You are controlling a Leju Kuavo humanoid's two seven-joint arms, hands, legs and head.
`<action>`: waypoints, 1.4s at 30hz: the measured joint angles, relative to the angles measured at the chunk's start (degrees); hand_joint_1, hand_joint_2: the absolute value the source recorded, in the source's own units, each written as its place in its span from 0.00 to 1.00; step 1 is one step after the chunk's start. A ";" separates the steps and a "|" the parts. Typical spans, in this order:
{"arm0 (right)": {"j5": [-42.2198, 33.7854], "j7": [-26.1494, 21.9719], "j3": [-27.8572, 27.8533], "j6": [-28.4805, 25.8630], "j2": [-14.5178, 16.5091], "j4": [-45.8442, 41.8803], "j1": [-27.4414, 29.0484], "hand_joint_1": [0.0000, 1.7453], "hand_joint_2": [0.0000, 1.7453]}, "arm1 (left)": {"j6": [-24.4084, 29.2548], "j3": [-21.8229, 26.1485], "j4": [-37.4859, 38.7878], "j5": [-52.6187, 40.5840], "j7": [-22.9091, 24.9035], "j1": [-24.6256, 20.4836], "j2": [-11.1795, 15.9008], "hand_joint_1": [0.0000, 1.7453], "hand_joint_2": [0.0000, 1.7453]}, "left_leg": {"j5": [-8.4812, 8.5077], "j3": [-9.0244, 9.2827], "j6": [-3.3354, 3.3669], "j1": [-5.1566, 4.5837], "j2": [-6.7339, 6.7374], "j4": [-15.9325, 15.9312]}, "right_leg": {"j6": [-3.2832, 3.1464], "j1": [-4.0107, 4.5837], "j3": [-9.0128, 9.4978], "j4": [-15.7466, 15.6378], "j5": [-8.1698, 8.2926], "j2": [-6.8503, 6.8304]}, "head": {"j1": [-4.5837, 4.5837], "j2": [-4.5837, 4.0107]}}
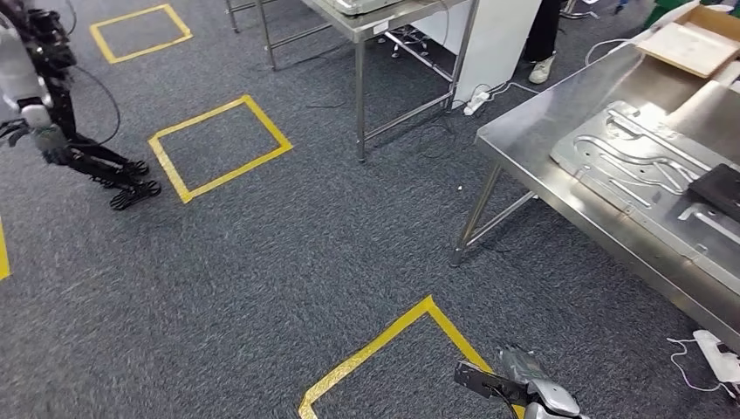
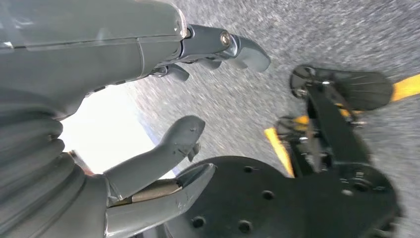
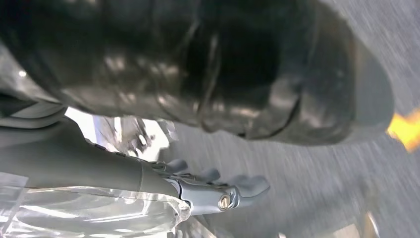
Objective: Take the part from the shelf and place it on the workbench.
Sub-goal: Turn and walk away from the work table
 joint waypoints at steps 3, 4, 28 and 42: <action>-1.56 0.64 -2.78 2.10 -0.64 1.64 3.99 0.00 0.00 | -0.26 -0.02 0.00 0.00 0.09 0.40 0.00 0.00 1.00 | -0.23 -0.12 -0.25 0.16 -2.77 0.58 | 0.27 -0.41 0.15 -1.04 2.68 0.72 | -0.01 0.00; -2.69 0.61 -3.72 3.24 -0.73 2.03 4.92 0.00 0.00 | -0.41 -0.02 0.00 -0.02 0.13 0.60 0.01 0.00 1.00 | -0.42 -0.23 -0.51 0.23 -3.41 0.95 | 0.35 -0.68 1.64 -4.50 4.57 1.60 | 0.00 0.00; -18.86 4.75 -24.78 20.48 2.42 7.16 17.43 0.00 0.00 | -0.94 -0.51 0.00 -0.25 1.74 1.36 1.97 0.00 1.00 | -1.42 2.55 0.30 -0.50 1.96 -0.85 | -0.88 0.33 4.80 -8.13 3.21 -2.72 | 0.01 -0.01; -18.08 4.88 -25.29 21.82 3.08 7.77 17.82 0.00 0.00 | 0.00 -0.52 0.02 0.08 2.47 1.30 1.88 0.00 1.00 | -2.86 -0.03 -2.58 -0.02 -4.12 2.95 | -2.05 -0.39 5.84 -11.39 6.11 2.41 | 0.01 0.01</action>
